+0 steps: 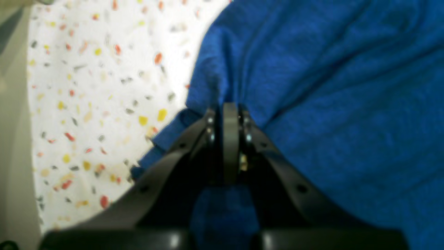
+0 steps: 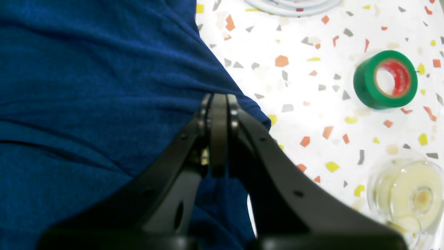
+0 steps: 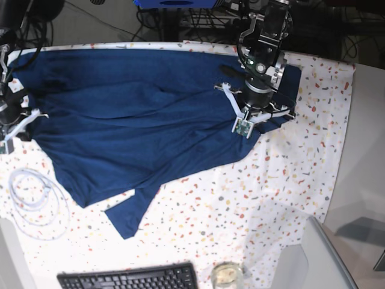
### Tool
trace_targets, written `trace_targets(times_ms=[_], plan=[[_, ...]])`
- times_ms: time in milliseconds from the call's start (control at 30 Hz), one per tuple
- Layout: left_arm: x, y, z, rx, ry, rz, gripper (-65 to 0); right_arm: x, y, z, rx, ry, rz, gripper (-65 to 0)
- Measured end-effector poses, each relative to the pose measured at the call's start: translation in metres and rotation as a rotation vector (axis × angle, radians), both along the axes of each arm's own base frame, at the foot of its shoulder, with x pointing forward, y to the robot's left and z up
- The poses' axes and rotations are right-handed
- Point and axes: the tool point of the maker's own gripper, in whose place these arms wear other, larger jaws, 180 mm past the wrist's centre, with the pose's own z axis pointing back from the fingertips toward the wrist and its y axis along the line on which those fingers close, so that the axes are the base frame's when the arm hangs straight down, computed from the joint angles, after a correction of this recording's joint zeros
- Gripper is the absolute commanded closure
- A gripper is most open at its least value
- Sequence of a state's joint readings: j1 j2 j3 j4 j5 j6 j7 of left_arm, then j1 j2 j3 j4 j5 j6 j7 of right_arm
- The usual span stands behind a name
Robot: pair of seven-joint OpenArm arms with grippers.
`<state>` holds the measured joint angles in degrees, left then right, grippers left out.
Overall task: Layout the t-shirt on the table in an organized manner, then fold the t-shirt properly
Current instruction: 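Pull the shirt hem with the left gripper back toward the collar edge, then drag the shirt side with the left gripper outward to flatten it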
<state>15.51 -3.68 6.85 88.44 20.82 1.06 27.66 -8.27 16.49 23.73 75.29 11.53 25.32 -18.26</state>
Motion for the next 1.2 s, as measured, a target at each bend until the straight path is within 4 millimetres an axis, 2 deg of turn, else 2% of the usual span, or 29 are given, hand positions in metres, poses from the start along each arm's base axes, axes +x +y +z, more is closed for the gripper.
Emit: trace_targets(times_ms=[133, 400, 500, 600, 767, 833, 900, 967, 1033, 1100, 1200], plan=[[-0.017, 0.003, -0.013, 0.009, 0.053, 0.004, 0.0, 0.000, 0.000, 0.000, 0.000, 0.001, -0.001, 0.0], [-0.030, 0.000, -0.008, -0.001, 0.050, 0.000, 0.0, 0.000, 0.000, 0.000, 0.000, 0.001, 0.000, 0.0], [-0.034, -0.001, 0.002, -0.006, 0.034, -0.005, -8.4, 0.001, 0.011, -0.004, -0.001, 0.016, 0.038, 0.0], [-0.034, -0.001, 0.015, -0.013, 0.000, -0.001, -21.4, 0.002, 0.023, -0.008, 0.012, 0.020, 0.062, 0.0], [-0.029, -0.001, 0.030, -0.020, -0.039, 0.002, -44.8, 0.002, 0.022, -0.007, 0.011, 0.019, 0.061, 0.0], [-0.027, -0.003, 0.036, -0.026, -0.049, 0.003, -52.0, 0.002, 0.023, -0.007, 0.015, 0.018, 0.060, 0.0], [-0.027, -0.002, 0.039, -0.021, -0.035, 0.015, -55.8, 0.002, 0.027, -0.009, 0.023, 0.018, 0.060, 0.0], [-0.022, 0.000, 0.041, -0.019, -0.038, 0.020, -56.3, 0.002, 0.027, -0.009, 0.023, 0.017, 0.060, 0.0], [-0.002, 0.003, 0.045, -0.016, -0.065, 0.021, -56.3, 0.002, 0.025, -0.008, 0.020, 0.017, 0.058, 0.0], [0.019, 0.003, 0.038, -0.020, -0.050, -0.032, -56.3, 0.002, 0.025, -0.008, 0.019, 0.018, 0.058, 0.0], [0.033, 0.006, 0.025, -0.138, 0.020, -0.065, -56.3, 0.002, 0.025, -0.008, 0.020, 0.017, 0.058, 0.0]])
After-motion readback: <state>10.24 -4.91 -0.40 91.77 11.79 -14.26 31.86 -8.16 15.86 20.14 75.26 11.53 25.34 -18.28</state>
